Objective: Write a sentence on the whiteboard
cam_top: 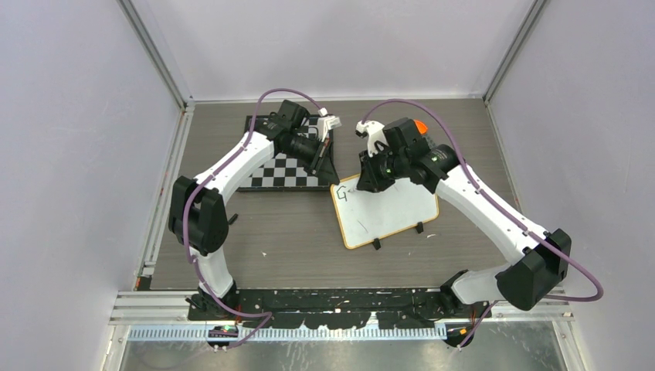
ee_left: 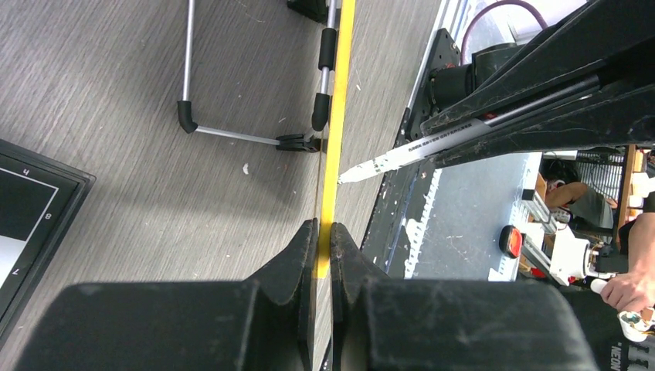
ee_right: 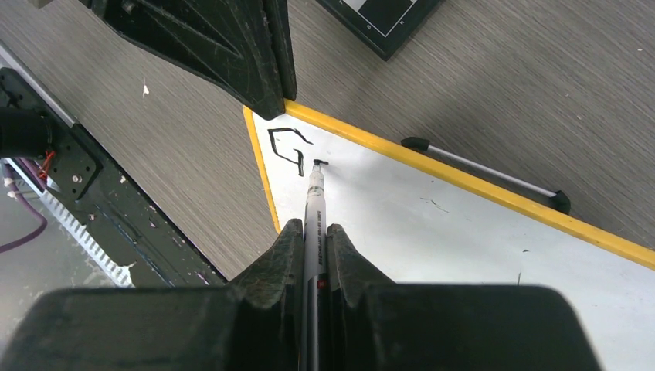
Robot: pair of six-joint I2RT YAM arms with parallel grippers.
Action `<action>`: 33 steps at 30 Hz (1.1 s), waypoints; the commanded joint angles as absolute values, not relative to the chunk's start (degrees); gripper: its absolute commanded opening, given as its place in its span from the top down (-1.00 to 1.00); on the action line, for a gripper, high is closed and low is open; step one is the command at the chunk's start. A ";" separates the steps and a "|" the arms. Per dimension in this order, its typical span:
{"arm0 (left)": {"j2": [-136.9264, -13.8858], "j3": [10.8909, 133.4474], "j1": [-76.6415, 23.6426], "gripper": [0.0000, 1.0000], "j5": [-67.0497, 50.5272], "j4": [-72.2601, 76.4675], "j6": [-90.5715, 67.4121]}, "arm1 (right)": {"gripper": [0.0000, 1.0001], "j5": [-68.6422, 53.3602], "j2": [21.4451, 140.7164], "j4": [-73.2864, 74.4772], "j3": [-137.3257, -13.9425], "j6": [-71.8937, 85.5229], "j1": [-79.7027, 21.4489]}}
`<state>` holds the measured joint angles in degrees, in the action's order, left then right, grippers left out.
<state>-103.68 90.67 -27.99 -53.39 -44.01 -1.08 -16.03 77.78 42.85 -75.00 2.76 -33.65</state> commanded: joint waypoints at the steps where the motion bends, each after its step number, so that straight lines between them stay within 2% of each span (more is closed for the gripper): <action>1: -101.93 89.65 -28.92 1.00 -53.91 -44.19 -0.97 | 0.99 -15.54 77.74 39.20 -74.46 2.58 -33.87; 17: -102.49 90.26 -29.00 1.00 -54.06 -44.38 -1.20 | 1.00 -8.77 74.86 41.90 -74.61 0.65 -33.36; 33: -102.48 90.26 -29.09 1.00 -53.93 -44.38 -1.15 | 0.99 -12.84 77.68 40.69 -78.13 2.67 -33.66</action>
